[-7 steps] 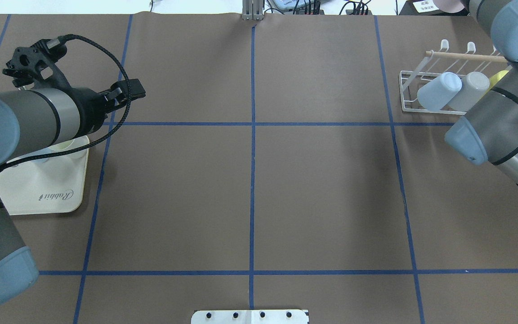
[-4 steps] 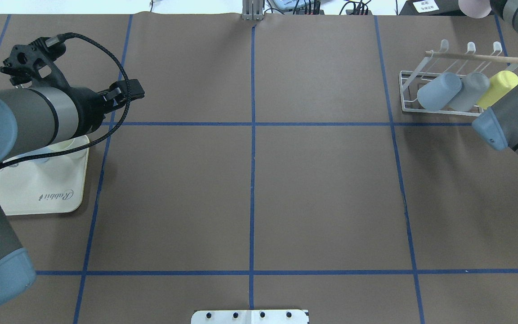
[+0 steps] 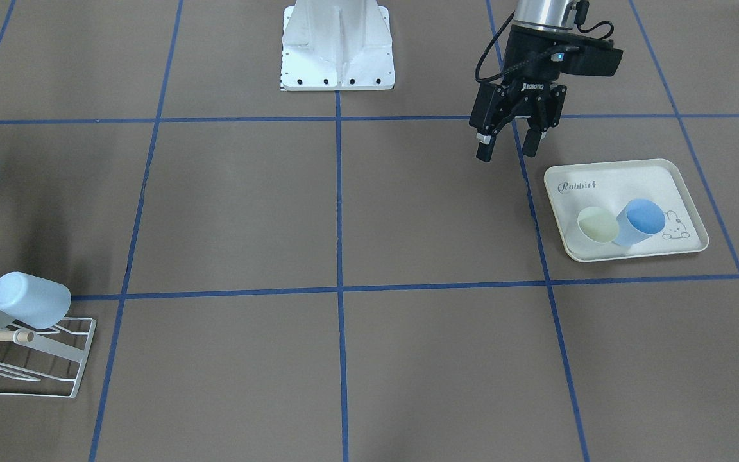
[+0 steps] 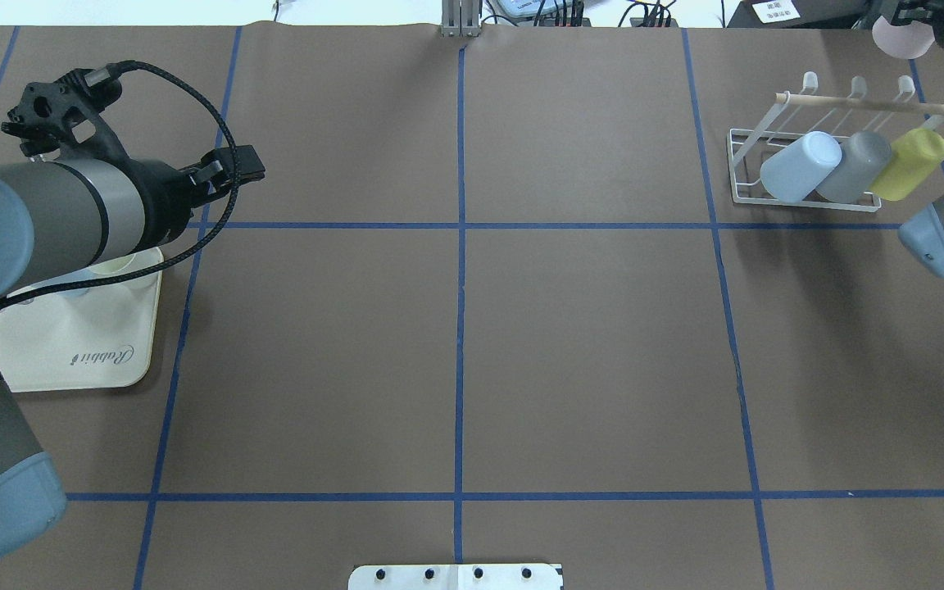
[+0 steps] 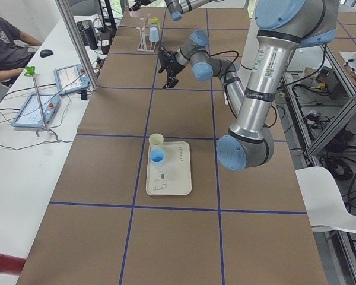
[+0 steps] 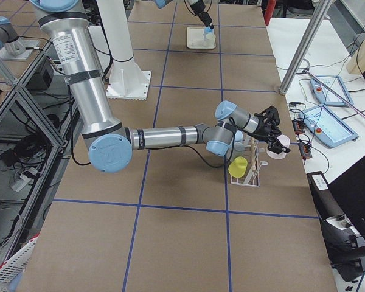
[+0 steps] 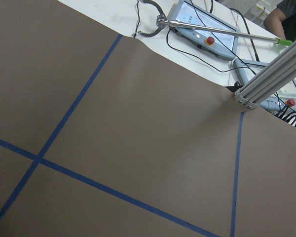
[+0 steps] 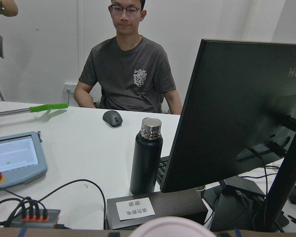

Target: Transfer IKEA cup to right arm and place on rack

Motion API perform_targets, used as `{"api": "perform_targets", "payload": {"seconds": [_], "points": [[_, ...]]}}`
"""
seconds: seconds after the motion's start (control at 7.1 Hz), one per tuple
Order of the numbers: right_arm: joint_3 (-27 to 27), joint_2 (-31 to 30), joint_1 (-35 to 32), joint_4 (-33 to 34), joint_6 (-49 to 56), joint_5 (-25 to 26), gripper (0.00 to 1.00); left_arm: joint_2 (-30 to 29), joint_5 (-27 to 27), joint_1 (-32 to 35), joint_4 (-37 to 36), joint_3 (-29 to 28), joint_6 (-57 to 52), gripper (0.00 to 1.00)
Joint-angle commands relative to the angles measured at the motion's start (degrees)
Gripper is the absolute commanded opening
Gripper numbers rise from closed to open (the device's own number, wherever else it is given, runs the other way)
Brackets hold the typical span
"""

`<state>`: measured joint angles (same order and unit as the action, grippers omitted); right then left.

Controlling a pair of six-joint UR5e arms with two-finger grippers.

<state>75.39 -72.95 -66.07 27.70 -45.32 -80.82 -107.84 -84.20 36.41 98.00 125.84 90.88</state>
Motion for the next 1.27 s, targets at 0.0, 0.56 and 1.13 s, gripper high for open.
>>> {"api": "perform_targets", "payload": {"seconds": [0.0,0.56,1.13], "points": [[-0.24,-1.57,-0.11,-0.10,0.32,-1.53,0.00,0.00,0.00,-0.02,0.00,0.02,0.00,1.00],[-0.51,-3.08,0.33,-0.01,2.17,-1.45,0.00,0.00,-0.09,-0.11,0.00,0.11,0.00,1.00],[-0.68,-3.16,1.12,-0.01,2.08,-1.71,0.00,0.09,-0.09,-0.11,0.00,0.11,0.44,1.00]]}}
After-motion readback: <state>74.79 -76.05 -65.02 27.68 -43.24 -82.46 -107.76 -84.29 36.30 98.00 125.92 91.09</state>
